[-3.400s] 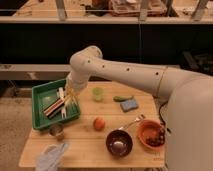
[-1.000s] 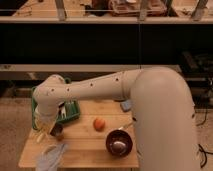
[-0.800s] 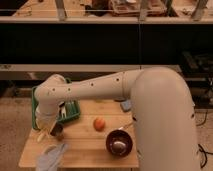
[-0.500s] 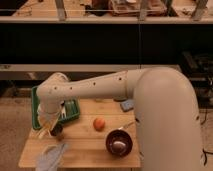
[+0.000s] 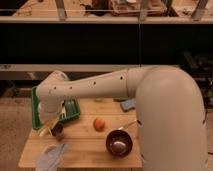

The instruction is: Place banana in metal cup

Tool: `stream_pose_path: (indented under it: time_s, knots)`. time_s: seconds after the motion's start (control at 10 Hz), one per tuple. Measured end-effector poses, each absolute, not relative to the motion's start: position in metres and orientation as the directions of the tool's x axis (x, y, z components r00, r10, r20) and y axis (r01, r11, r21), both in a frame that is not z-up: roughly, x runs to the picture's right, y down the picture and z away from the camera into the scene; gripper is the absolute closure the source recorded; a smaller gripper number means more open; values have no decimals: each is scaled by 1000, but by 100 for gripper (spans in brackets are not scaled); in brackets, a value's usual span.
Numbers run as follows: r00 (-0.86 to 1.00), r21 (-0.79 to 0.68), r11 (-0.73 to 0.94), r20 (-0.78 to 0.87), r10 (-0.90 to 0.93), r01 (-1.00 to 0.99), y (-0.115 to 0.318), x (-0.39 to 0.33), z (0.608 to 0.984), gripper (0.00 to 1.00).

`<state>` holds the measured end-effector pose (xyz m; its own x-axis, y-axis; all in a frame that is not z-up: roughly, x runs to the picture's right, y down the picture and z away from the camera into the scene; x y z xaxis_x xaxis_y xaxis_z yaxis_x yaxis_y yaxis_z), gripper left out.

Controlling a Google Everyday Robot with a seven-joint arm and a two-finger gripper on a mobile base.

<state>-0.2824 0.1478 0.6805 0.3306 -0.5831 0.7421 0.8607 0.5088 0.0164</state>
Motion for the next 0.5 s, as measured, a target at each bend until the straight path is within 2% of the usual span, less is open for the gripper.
stream_pose_path:
  time_s: [0.5]
  knots:
    - [413,-40,550,706,-576,834,156,-284,680,100]
